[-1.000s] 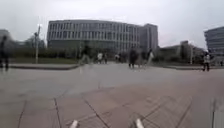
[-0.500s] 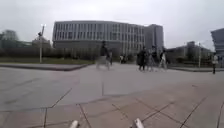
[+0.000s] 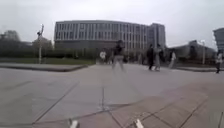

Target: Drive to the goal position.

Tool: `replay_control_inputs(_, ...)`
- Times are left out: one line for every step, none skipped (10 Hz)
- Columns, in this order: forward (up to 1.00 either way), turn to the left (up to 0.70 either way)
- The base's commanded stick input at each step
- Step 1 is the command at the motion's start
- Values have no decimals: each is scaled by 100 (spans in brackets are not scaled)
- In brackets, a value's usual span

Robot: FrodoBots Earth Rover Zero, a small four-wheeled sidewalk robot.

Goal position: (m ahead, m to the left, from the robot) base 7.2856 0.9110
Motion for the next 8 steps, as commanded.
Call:
replay_control_inputs(85,0)
replay_control_inputs(85,0)
replay_control_inputs(85,0)
replay_control_inputs(85,0)
replay_control_inputs(85,0)
replay_control_inputs(85,0)
replay_control_inputs(85,0)
replay_control_inputs(85,0)
